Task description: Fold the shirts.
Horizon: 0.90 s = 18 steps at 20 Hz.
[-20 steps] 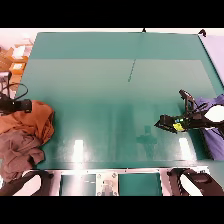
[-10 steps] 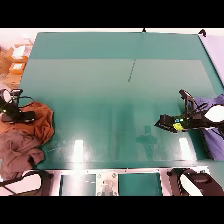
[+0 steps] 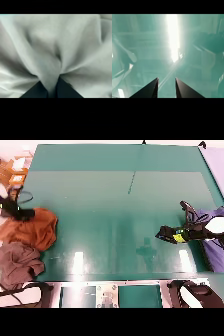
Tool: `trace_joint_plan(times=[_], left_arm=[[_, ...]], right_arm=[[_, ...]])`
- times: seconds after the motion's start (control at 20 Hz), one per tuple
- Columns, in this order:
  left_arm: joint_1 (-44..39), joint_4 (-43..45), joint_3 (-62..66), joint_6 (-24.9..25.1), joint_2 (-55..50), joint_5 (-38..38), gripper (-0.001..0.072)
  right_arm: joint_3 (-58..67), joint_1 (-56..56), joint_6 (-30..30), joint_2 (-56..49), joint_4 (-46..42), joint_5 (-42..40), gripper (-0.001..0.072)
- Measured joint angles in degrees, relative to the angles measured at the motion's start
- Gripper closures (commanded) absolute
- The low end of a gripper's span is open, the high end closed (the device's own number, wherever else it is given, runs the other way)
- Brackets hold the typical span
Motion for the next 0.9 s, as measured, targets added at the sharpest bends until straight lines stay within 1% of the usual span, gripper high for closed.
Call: trace_joint_plan(times=[0.15,0.3,0.55,0.6,0.65,0.7,0.75,0.9], left_arm=[[-8.83,-4.39,10.84,1.18,-0.04,-3.56,0.0688],[-19.45,-10.45,19.23,1.53,-0.04,-6.16,0.0688],[-35.54,-18.45,23.76,0.57,-1.97,-5.73,0.0685],[-37.92,-19.71,24.06,0.22,-3.04,-5.11,0.0683],[-40.04,-21.16,24.24,-0.02,-4.42,-4.24,0.0417],[-42.14,-22.84,24.41,-0.13,-6.1,-3.04,0.0018],[-43.89,-24.48,24.55,-0.28,-7.74,-1.64,0.0009],[-45.05,-26.86,24.96,-1.42,-11.13,0.28,0.001]], right_arm=[[2.05,-0.02,-0.09,0.0,-0.07,0.09,0.0461],[4.76,-0.98,-0.22,0.0,-0.33,0.68,0.046],[8.48,-5.6,-0.76,0.0,-0.52,1.92,0.0456],[8.83,-6.45,-0.83,0.0,-0.55,1.99,0.0422],[9.09,-7.23,-0.9,0.0,-0.55,2.14,0.037],[9.27,-7.89,-0.98,0.0,-0.57,2.21,0.0309],[9.42,-8.52,-1.05,0.0,-0.57,2.25,0.029],[9.6,-9.77,-1.2,0.0,-0.59,2.86,0.029]])
